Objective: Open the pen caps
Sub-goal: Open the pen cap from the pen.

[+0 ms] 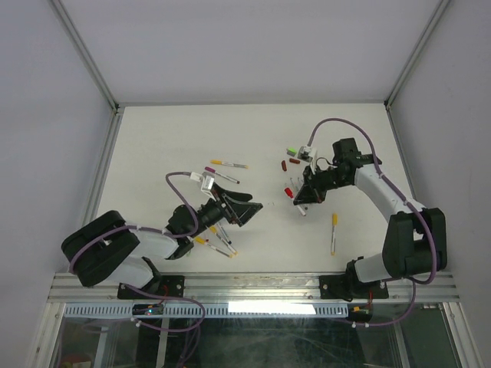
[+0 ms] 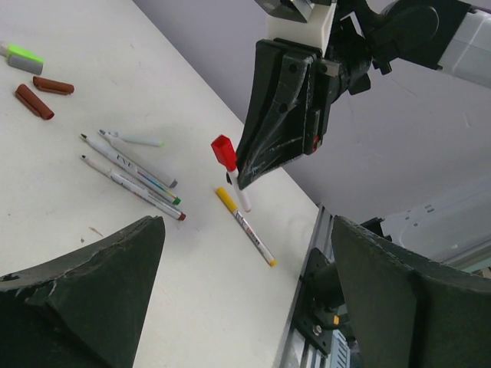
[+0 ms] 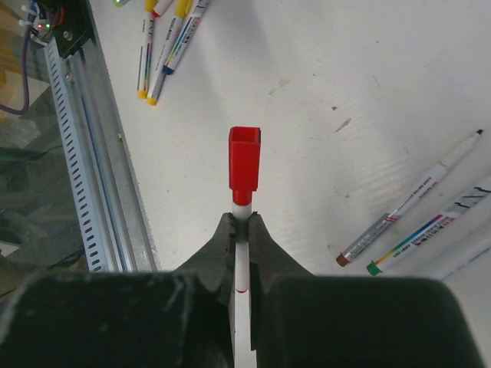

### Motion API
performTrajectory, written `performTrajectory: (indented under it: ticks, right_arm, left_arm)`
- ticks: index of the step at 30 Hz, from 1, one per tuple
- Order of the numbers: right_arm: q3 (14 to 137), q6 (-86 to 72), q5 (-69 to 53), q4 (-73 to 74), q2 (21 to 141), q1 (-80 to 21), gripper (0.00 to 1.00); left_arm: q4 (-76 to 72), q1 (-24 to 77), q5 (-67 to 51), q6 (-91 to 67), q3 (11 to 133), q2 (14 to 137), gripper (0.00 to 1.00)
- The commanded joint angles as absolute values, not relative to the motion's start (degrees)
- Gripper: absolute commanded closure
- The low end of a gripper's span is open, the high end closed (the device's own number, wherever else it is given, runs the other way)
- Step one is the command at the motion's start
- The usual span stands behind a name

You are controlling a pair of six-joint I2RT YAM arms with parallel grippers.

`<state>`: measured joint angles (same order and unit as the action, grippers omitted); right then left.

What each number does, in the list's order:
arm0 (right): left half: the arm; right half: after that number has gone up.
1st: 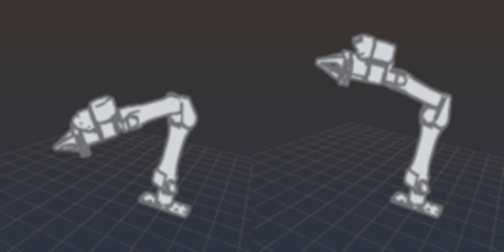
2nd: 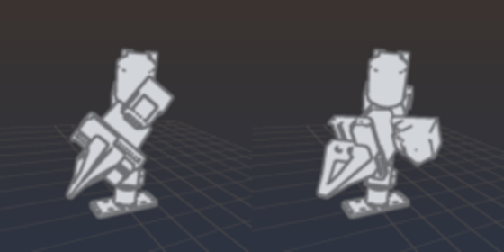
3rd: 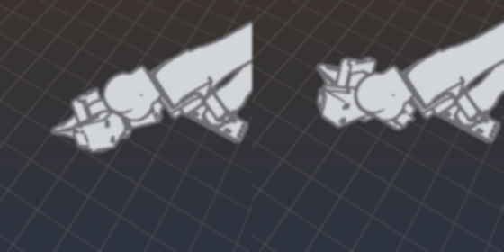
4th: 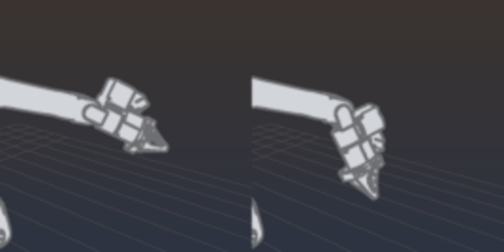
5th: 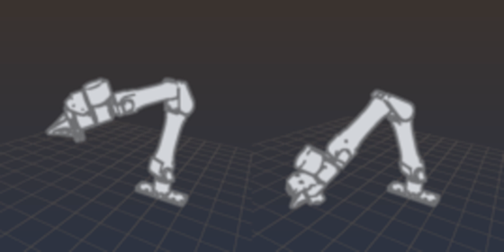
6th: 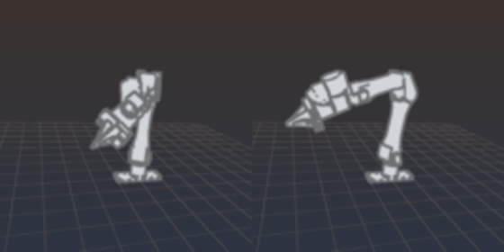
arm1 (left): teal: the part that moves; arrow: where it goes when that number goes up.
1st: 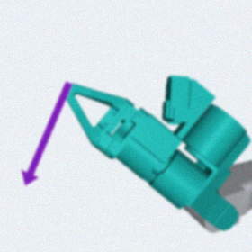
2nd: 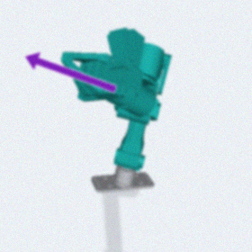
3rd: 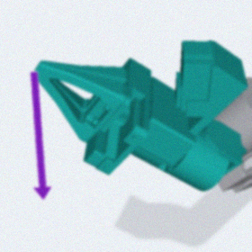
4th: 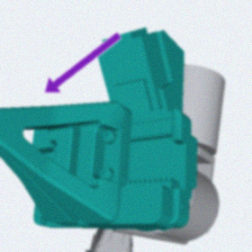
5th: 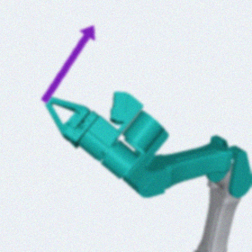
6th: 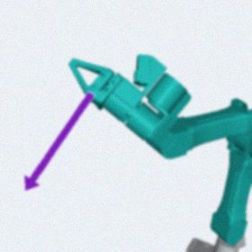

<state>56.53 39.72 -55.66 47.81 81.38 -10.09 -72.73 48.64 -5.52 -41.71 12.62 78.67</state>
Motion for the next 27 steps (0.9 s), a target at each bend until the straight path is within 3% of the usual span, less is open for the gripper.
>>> performTrajectory:
  ticks: [1, 12, 27]
  right_arm:
    - [58.18, 41.72, -60.78, 48.31, 81.76, -11.69, 1.00]
    - [58.45, 42.18, -62.45, 48.78, 82.70, -13.25, 1.00]
    - [58.19, 40.81, -61.13, 47.18, 83.23, -13.87, 1.00]
  left_arm:
    - [-84.03, 49.31, -4.00, -40.14, 17.71, 84.07, 0.09]
    - [-85.11, 51.52, -4.71, -43.25, 27.08, 96.24, 0.18]
    - [-76.89, 56.63, 9.17, -48.77, 32.24, 101.31, 0.30]
